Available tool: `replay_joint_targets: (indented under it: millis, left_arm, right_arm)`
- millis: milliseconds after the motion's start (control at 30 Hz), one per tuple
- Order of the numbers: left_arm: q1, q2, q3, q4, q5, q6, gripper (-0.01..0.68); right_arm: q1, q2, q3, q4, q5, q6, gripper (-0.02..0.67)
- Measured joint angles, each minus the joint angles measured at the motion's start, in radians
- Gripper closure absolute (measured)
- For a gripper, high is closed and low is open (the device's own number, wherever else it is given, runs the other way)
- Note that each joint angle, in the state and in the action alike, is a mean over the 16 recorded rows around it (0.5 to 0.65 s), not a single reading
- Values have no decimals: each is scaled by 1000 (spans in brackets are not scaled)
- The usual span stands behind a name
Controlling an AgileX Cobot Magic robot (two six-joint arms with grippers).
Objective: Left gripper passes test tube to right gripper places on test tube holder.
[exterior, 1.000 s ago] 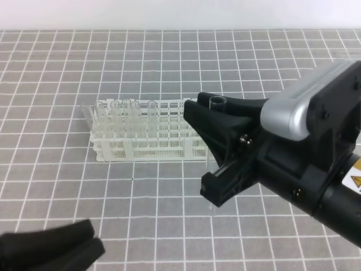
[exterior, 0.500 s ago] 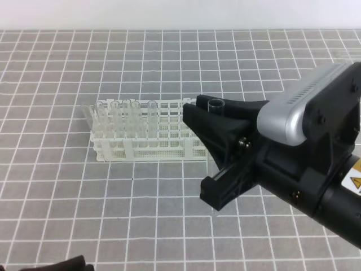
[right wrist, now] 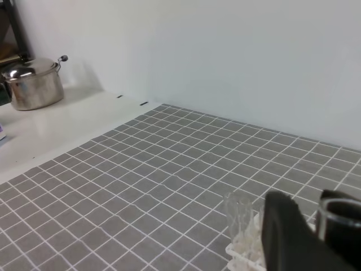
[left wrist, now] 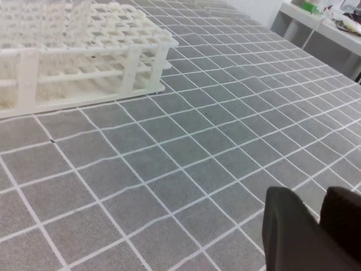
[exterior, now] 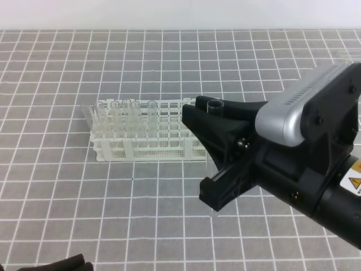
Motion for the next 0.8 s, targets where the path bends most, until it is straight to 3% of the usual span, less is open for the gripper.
replay_joint_targets:
  millis: [600,800]
  left_arm:
    - [0,-1,-2,-6,13,-1,661]
    - [0,0,-2,-6,14,-1,661]
  right_arm:
    - [-24,-2,7,-1,-31,-109,640]
    - [-85,5,44,-163,-136,28,640]
